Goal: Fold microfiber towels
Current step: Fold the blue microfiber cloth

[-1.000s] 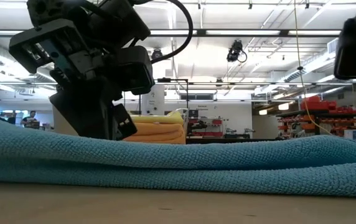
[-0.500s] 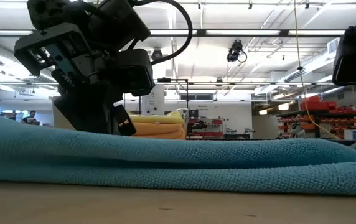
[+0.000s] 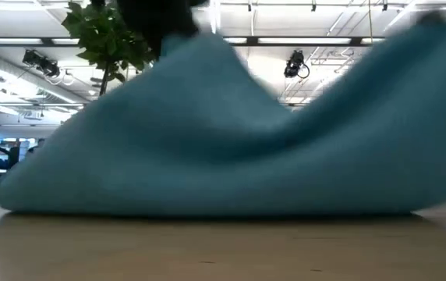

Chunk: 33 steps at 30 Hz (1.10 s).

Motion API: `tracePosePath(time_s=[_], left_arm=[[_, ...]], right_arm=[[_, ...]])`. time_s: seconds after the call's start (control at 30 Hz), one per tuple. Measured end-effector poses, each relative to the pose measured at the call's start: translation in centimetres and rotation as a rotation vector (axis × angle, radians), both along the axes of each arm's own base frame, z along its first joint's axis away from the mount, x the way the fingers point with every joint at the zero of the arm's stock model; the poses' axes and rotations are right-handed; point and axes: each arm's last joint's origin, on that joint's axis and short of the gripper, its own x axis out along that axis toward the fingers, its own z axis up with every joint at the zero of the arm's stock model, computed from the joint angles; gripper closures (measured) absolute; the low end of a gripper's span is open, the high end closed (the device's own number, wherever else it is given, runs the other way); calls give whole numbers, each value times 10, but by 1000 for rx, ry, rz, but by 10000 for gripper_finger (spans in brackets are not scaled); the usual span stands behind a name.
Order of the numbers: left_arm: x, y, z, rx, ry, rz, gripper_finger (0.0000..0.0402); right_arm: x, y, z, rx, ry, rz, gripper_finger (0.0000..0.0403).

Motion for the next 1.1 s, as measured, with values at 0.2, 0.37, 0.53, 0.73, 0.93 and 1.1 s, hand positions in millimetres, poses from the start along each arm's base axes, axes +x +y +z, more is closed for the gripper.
tracePosePath(time_s=[0.2, 0.37, 0.53, 0.73, 0.93, 1.1], left_arm=[[-8, 4, 85, 115, -43, -24, 396], [-22, 7, 149, 157, -72, -21, 392], [-41, 3, 201, 149, -85, -40, 395], [-63, -12, 251, 112, -228, -105, 393], [-74, 4, 277, 325, -360, 15, 391], [-64, 52, 264, 497, -243, 176, 396]], right_arm=[[1, -16, 82, -244, -36, 100, 401], [2, -30, 152, -413, -10, 181, 401], [-2, -39, 217, -448, -84, 246, 402], [-10, -44, 281, -435, -281, 340, 402], [-11, -69, 307, -680, -321, 372, 402], [-2, -124, 295, -845, -68, 262, 402]])
